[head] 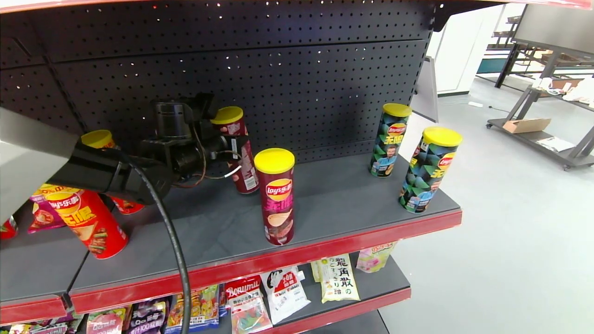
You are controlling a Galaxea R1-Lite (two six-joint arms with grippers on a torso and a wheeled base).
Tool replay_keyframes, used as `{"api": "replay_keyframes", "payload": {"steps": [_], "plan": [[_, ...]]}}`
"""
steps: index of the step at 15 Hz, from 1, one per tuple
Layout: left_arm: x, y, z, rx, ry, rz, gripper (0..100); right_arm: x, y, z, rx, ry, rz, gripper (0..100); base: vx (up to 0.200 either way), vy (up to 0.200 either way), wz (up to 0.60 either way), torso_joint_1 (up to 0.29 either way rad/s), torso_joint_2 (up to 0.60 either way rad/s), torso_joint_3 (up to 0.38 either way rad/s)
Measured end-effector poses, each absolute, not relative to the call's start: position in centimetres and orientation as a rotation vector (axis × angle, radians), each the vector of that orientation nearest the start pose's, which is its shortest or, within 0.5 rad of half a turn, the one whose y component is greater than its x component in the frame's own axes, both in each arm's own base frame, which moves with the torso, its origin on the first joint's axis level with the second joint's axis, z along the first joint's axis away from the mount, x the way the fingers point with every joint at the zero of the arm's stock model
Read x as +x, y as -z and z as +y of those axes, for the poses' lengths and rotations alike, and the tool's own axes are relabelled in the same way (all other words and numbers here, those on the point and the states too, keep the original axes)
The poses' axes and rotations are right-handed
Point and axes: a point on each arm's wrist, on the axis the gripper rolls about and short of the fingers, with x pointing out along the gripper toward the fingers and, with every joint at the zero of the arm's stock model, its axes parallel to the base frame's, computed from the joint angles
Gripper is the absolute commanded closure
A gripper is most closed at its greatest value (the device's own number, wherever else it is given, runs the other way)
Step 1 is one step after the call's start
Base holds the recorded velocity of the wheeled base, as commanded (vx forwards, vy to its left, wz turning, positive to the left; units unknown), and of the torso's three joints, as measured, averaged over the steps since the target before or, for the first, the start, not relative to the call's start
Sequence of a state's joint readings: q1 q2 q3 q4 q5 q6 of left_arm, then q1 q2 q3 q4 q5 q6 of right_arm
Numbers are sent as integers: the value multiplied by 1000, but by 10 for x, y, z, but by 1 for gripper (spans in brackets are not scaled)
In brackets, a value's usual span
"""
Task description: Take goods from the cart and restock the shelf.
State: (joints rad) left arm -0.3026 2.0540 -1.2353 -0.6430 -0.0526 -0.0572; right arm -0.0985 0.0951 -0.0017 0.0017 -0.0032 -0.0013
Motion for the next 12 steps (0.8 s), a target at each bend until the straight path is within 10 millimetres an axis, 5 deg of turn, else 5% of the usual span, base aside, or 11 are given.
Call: {"api": "replay_keyframes", "payload": {"steps": [12], "plan": [[416, -157, -162, -48, 345, 182, 100, -16, -78, 1, 4, 101, 95, 0, 0, 0, 0, 0, 0, 0]]}}
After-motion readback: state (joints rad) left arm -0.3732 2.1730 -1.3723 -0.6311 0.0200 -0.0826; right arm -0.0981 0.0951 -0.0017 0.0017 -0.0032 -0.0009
